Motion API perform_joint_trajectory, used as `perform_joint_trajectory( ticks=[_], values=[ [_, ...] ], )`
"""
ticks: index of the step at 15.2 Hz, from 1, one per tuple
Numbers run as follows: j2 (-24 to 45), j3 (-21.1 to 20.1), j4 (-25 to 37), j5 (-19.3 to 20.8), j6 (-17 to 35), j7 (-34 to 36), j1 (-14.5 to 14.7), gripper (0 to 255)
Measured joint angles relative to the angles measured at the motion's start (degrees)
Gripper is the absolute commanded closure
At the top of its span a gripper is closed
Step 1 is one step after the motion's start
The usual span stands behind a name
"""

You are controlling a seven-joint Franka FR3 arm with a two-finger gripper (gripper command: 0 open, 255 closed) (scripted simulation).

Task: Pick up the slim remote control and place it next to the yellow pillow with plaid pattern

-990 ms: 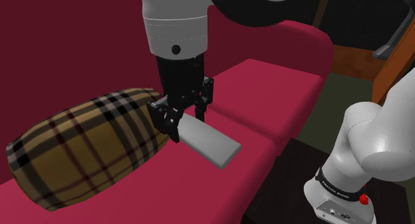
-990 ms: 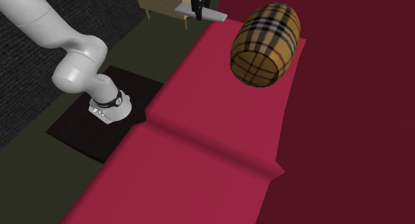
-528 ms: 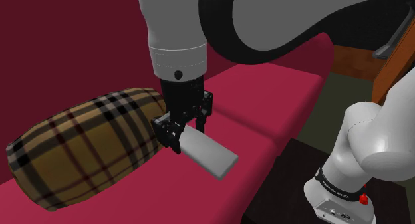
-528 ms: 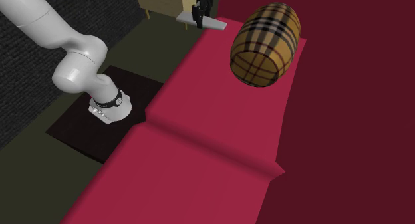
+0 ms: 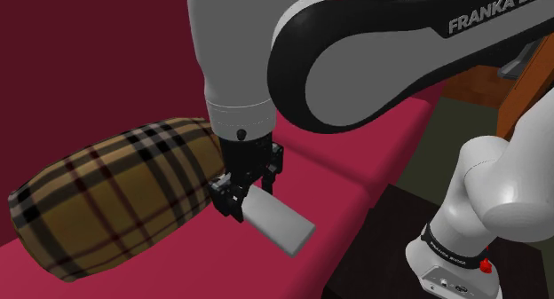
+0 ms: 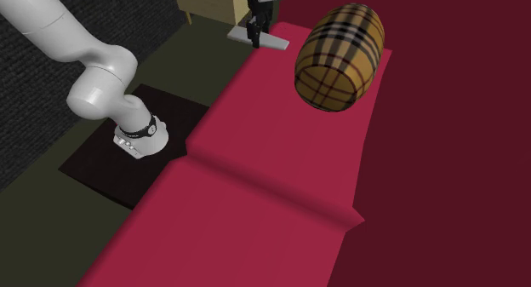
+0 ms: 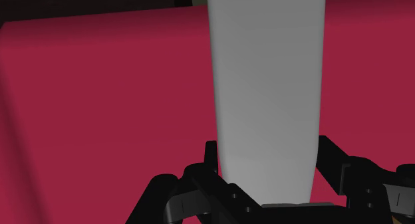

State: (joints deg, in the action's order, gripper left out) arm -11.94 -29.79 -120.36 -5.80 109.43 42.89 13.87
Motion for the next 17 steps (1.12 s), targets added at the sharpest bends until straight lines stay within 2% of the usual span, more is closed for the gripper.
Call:
perform_joint_trajectory(
  ticks=[17],
  values=[
    [4.3, -1.5, -9.5, 1.6, 13.4, 1.5, 0.1, 255]
  ],
)
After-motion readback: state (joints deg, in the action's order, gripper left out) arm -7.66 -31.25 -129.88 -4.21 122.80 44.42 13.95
